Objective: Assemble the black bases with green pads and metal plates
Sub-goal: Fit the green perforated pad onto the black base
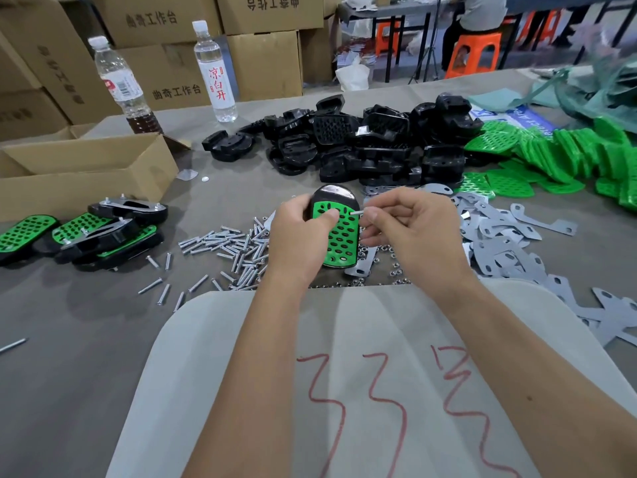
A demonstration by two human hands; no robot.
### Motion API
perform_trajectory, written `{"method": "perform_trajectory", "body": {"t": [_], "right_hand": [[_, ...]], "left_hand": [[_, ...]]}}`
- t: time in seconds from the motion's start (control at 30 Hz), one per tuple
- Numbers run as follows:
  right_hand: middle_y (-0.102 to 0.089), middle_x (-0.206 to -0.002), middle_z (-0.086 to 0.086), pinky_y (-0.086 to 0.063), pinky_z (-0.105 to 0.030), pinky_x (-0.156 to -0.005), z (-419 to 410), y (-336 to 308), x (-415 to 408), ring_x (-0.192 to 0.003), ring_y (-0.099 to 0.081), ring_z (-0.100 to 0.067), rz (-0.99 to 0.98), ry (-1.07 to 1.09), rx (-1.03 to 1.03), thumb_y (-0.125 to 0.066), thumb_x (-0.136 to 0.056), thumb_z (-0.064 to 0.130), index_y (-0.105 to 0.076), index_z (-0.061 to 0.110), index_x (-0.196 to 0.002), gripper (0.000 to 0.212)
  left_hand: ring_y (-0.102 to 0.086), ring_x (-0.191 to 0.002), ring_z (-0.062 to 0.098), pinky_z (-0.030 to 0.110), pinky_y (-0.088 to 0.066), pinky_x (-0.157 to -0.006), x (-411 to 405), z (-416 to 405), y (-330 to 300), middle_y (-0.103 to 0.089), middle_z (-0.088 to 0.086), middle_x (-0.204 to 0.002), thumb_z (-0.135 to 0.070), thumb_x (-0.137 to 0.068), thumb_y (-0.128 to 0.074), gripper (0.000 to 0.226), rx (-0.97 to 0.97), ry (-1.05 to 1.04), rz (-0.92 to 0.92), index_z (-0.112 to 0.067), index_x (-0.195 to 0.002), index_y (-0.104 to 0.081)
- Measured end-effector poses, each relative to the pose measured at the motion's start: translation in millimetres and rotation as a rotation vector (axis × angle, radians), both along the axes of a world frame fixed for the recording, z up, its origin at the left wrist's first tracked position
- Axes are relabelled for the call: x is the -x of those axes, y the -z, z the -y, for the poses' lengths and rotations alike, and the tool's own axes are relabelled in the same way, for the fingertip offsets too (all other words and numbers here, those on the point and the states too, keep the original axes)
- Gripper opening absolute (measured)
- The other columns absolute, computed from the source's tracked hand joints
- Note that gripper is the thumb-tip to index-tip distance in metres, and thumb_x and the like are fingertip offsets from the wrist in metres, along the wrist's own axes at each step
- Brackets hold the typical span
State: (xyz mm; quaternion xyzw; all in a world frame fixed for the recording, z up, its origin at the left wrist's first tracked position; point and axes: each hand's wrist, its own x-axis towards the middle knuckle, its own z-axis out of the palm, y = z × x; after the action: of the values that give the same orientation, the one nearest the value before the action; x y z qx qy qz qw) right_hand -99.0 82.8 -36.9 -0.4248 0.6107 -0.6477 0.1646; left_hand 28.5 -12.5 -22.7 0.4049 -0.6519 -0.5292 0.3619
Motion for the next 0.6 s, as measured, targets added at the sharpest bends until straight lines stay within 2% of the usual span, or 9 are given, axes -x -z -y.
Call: {"method": "perform_trajectory", "body": {"t": [0.1,0.23,0.3,0.43,0.5,0.57,0.6], "right_hand": [[-0.073,-0.070,-0.004,-0.064,-0.032,-0.060,-0.1,1.3,-2.5,-0.060,-0.073,-0.018,-0.138,0.092,-0.043,-0.069,-0.093,-0.004,-0.072,0.018,-0.083,0.025],[-0.068,-0.065,-0.004,-0.059,-0.048,-0.063,-0.2,-1.1,-2.4,-0.058,-0.068,-0.024,-0.456,0.191,-0.102,-0.069,-0.093,0.001,-0.071,0.007,-0.084,0.011],[-0.067,-0.065,-0.006,-0.055,-0.046,-0.063,-0.8,-3.5,-4.7,-0.060,-0.064,-0.027,-0.580,0.230,-0.116,-0.068,-0.092,0.001,-0.069,0.004,-0.083,0.010],[-0.065,-0.069,-0.006,-0.049,-0.045,-0.069,1.2,-4.5,-10.2,-0.067,-0.059,-0.028,-0.657,0.263,-0.192,-0.065,-0.094,0.003,-0.066,0.005,-0.085,0.010],[-0.065,-0.068,-0.004,-0.050,-0.041,-0.071,2.5,-3.2,-12.2,-0.067,-0.060,-0.025,-0.633,0.277,-0.229,-0.065,-0.094,0.004,-0.067,0.006,-0.084,0.011],[-0.066,-0.064,0.004,-0.050,-0.021,-0.067,1.9,-4.0,-8.7,-0.066,-0.063,-0.013,-0.472,0.283,-0.222,-0.070,-0.092,0.005,-0.070,0.009,-0.081,0.012],[-0.067,-0.063,0.007,-0.048,-0.015,-0.065,0.5,-4.4,-6.1,-0.065,-0.065,-0.008,-0.422,0.274,-0.214,-0.072,-0.091,0.005,-0.071,0.010,-0.080,0.013]], "left_hand": [[-0.072,-0.096,0.031,0.056,-0.058,-0.088,1.9,-5.1,0.1,-0.077,0.004,-0.096,-0.013,-0.091,-0.065,0.018,0.136,0.009,0.031,-0.018,-0.106,-0.075],[-0.068,-0.093,0.022,0.047,-0.056,-0.086,5.9,-13.6,1.0,-0.073,-0.008,-0.091,-0.031,-0.084,-0.061,0.023,0.328,0.005,0.148,-0.025,-0.103,-0.070],[-0.066,-0.088,0.021,0.045,-0.055,-0.082,8.3,-16.3,2.7,-0.071,-0.009,-0.087,-0.033,-0.083,-0.059,0.022,0.420,-0.020,0.166,-0.024,-0.102,-0.068],[-0.063,-0.084,0.020,0.043,-0.052,-0.077,12.5,-19.2,5.8,-0.070,-0.007,-0.084,-0.028,-0.083,-0.059,0.022,0.502,-0.029,0.155,-0.018,-0.100,-0.068],[-0.063,-0.086,0.021,0.041,-0.052,-0.078,13.1,-19.2,8.2,-0.070,-0.006,-0.086,-0.028,-0.082,-0.059,0.023,0.497,-0.048,0.147,-0.017,-0.101,-0.069],[-0.063,-0.084,0.019,0.039,-0.051,-0.076,12.7,-19.6,9.9,-0.070,-0.008,-0.084,-0.027,-0.084,-0.061,0.019,0.466,-0.074,0.119,-0.018,-0.098,-0.069],[-0.063,-0.082,0.016,0.037,-0.050,-0.074,12.5,-19.6,10.0,-0.069,-0.009,-0.082,-0.026,-0.085,-0.062,0.015,0.446,-0.080,0.100,-0.020,-0.097,-0.069]]}}
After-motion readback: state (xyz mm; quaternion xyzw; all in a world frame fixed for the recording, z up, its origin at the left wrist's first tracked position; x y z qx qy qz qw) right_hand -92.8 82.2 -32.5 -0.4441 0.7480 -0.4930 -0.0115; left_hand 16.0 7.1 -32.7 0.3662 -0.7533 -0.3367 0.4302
